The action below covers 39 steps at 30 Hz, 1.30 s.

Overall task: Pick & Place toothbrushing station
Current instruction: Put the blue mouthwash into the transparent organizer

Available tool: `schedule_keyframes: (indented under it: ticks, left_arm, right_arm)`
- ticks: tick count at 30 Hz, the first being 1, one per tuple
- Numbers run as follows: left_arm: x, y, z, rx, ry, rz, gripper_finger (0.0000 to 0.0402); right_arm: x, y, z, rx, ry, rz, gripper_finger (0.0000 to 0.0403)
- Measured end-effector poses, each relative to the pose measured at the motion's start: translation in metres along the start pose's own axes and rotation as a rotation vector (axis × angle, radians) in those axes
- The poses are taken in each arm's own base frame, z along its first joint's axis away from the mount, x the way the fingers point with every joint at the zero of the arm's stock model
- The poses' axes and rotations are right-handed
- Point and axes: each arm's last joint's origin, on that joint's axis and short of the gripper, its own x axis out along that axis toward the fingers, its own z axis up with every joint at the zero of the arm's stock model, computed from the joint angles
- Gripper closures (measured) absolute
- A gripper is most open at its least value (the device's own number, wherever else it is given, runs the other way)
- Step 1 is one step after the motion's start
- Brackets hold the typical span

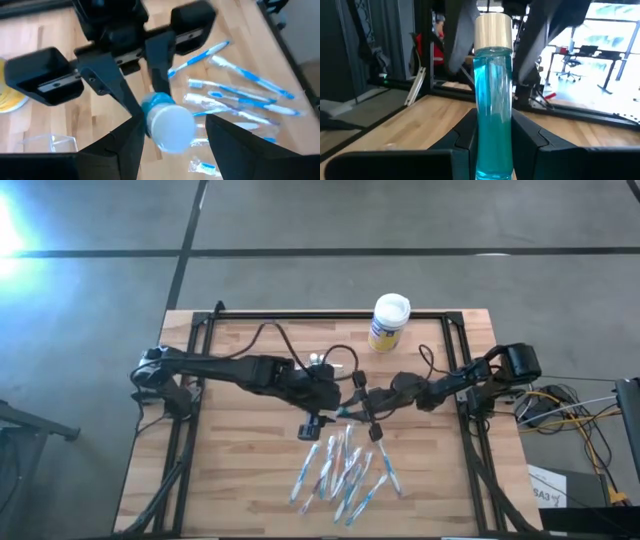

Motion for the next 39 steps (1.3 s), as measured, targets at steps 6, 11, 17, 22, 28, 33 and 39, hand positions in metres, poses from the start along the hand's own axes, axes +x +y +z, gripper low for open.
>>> schedule_keyframes:
  ticks: [6, 11, 17, 22, 28, 33, 39]
  left_arm:
    - [0.003, 0.0, -0.003, 0.013, 0.04, 0.083, 0.0188]
    - [-0.001, 0.0, -0.003, 0.022, 0.034, 0.084, 0.0188]
    - [-0.012, 0.001, 0.001, 0.04, 0.016, 0.102, 0.0188]
    - [-0.012, 0.002, 0.002, 0.046, 0.02, 0.14, 0.0188]
    - [-0.01, 0.002, -0.002, 0.046, 0.045, 0.143, 0.0188]
    - [-0.007, 0.002, -0.003, 0.046, 0.054, 0.142, 0.0188]
    - [-0.004, 0.002, -0.003, 0.042, 0.056, 0.142, 0.0189]
  right_arm:
    - [0.001, 0.0, 0.0, 0.016, 0.002, -0.001, 0.033]
    - [0.0, -0.002, -0.004, 0.02, 0.028, -0.007, 0.033]
    - [0.001, -0.005, -0.006, 0.029, 0.052, -0.017, 0.033]
    - [0.001, -0.005, -0.006, 0.032, 0.055, -0.023, 0.033]
    - [0.001, -0.005, -0.005, 0.032, 0.055, -0.023, 0.033]
    - [0.001, -0.006, -0.006, 0.031, 0.058, -0.036, 0.033]
    - [0.001, -0.006, -0.006, 0.031, 0.064, -0.04, 0.033]
